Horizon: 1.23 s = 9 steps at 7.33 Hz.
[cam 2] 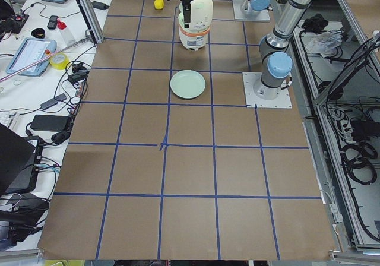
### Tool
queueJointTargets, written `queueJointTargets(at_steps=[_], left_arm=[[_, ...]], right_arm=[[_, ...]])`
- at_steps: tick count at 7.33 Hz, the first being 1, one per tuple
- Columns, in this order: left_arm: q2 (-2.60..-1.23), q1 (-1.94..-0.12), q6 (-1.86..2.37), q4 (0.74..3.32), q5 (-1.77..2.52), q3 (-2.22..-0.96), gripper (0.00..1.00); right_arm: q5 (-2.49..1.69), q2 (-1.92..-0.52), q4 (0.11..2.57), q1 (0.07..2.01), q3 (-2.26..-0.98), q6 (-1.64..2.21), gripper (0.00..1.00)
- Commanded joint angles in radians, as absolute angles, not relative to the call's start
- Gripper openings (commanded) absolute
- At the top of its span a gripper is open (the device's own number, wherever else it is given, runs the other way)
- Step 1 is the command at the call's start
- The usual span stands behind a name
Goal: Press rice cooker button
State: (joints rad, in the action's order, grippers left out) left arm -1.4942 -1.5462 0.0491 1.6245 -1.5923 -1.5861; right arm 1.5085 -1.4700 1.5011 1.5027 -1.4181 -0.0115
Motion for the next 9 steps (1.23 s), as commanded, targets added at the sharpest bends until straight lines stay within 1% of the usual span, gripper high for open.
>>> queueJointTargets(at_steps=[1,3,9], left_arm=[[-1.494,-1.546,0.049,1.624,-1.592,-1.586,1.00],[-1.494,-1.546,0.049,1.624,-1.592,-1.586,1.00],[-1.496,-1.546,0.049,1.624,-1.592,-1.586,1.00]], right_arm=[[1.576,-1.477,1.505,1.473,-1.428,-0.025,1.00],[1.582,-1.497,1.500,1.479,-1.428,-0.021,1.00],[1.578,-1.494,1.502,1.539,-1.436,0.026,1.00]])
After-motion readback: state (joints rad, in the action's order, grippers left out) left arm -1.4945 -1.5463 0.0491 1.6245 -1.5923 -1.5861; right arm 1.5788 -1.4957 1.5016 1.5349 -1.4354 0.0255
